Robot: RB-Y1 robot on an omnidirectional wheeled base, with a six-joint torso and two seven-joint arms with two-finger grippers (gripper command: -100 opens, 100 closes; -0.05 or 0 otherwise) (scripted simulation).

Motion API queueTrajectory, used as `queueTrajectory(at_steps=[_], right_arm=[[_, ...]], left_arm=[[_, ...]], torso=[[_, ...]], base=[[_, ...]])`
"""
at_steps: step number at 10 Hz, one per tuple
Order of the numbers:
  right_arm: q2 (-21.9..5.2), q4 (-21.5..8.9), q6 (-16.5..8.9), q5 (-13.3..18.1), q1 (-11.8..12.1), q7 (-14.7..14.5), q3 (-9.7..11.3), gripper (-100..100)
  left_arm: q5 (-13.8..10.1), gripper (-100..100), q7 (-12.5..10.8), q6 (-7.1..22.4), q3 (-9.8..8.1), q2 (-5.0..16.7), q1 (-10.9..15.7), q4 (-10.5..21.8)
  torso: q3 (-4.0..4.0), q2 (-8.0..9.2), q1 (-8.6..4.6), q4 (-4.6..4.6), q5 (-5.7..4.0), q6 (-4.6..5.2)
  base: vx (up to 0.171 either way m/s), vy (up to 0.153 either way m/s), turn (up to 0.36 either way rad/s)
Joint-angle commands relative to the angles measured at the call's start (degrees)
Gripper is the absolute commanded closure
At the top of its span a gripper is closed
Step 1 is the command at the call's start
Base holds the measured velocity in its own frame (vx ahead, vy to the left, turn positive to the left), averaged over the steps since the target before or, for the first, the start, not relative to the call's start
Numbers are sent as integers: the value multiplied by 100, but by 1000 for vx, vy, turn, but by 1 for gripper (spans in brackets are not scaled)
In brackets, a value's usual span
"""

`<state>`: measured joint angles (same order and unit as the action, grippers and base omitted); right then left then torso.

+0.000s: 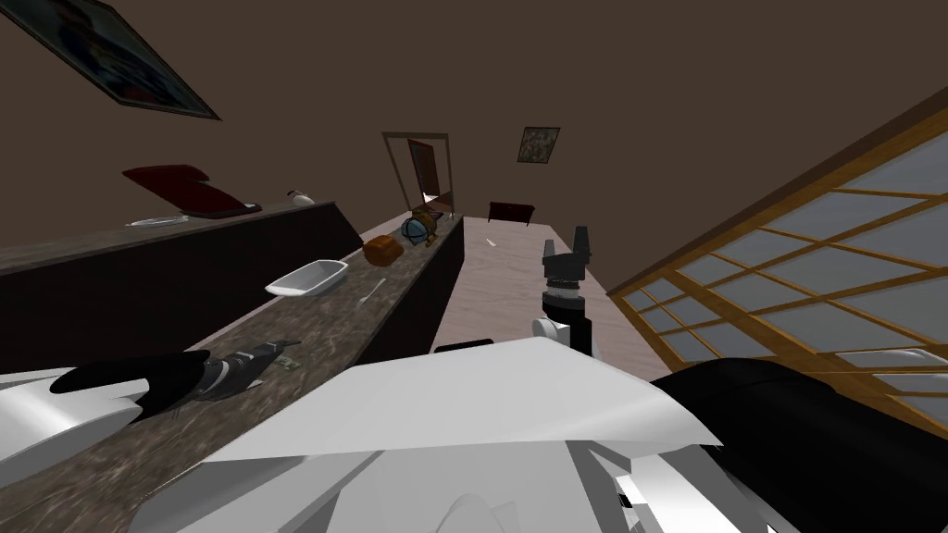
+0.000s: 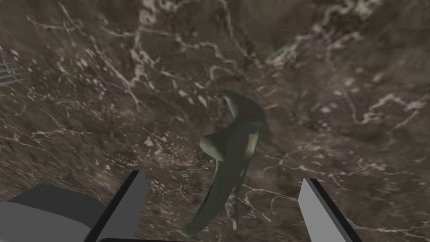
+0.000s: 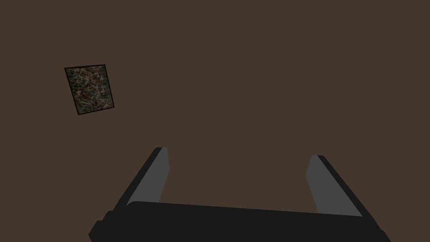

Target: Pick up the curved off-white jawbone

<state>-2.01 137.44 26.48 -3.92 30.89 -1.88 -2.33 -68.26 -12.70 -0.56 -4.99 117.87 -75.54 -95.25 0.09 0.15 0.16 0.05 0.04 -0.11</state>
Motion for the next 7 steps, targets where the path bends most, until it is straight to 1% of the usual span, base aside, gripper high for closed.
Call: queueTrajectory(at_steps=[1, 2, 4, 6, 7], right_arm=[[0, 0, 0, 0, 0, 0, 0, 0], [0, 0, 0, 0, 0, 0, 0, 0], [0, 0, 0, 0, 0, 0, 0, 0], [0, 0, 0, 0, 0, 0, 0, 0], [0, 0, 0, 0, 1, 0, 0, 0]], left_arm=[[-175, -100, 37, 117, -82, 286, -192, 176], [-175, -100, 37, 117, -82, 333, -192, 176], [-353, -100, 48, 187, -56, 682, -303, 356], [-471, -100, 53, 235, -38, 922, -379, 472], [-466, -100, 37, 169, 20, 896, -337, 451]], torso=[[0, 0, 0, 0, 0, 0], [2, 4, 7, 1, 3, -2], [-1, -3, -4, 0, 0, -2], [-1, -2, -3, 0, 0, -3], [-1, -3, -5, 0, 0, -3]], base=[[-45, 62, -111], [-28, 39, -21], [-25, 27, -60], [-26, 31, -51], [-9, 12, -13]])
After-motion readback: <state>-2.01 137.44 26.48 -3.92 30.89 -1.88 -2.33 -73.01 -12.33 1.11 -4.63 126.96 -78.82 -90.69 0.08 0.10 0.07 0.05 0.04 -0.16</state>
